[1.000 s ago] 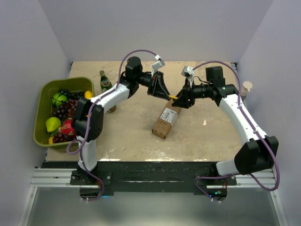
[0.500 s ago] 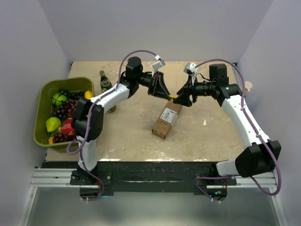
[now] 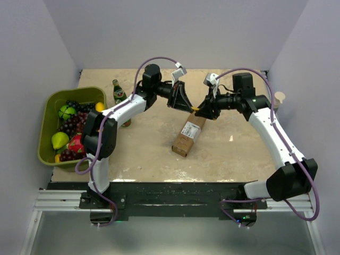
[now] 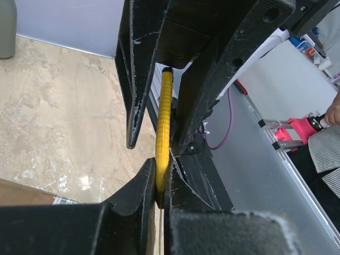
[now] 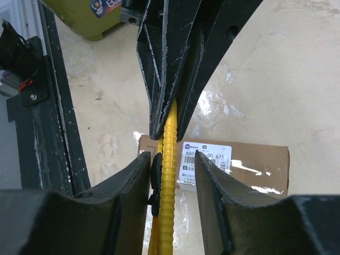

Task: Unpack the express box
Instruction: Adjust the knife, then cut the express box at the center of the board.

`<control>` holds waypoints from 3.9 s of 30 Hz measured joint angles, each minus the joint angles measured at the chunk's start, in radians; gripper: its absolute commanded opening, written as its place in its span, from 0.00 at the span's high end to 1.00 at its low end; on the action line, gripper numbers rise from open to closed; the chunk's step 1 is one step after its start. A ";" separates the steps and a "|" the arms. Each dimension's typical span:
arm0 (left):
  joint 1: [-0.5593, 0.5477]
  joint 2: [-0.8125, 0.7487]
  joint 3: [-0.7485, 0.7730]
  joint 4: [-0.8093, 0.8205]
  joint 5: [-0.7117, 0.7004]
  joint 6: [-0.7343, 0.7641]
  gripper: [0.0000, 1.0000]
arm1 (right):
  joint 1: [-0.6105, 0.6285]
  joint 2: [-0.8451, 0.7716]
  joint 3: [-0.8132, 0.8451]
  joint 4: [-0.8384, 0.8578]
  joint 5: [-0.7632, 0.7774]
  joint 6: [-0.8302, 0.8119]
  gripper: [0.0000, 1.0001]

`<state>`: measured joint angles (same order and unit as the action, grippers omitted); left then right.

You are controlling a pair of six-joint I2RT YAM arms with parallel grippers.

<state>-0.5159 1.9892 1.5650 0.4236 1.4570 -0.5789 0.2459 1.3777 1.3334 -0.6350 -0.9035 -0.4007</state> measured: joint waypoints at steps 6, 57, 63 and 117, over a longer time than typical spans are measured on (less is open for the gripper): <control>0.000 0.000 0.002 -0.003 -0.013 0.008 1.00 | 0.001 -0.006 0.000 -0.001 0.003 0.005 0.70; -0.101 -0.316 -0.647 -0.481 -0.814 0.703 0.20 | -0.227 -0.114 -0.163 -0.134 0.493 0.537 1.00; -0.185 -0.244 -0.622 -0.459 -0.715 0.719 0.20 | -0.241 -0.099 -0.170 -0.127 0.473 0.519 1.00; -0.089 0.090 -0.116 -0.549 -0.966 0.159 0.31 | -0.161 0.187 -0.112 0.009 0.521 0.742 1.00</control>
<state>-0.6044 2.0796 1.4490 -0.1249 0.4911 -0.4198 0.0849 1.5650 1.2217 -0.6258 -0.3824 0.3412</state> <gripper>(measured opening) 0.694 0.179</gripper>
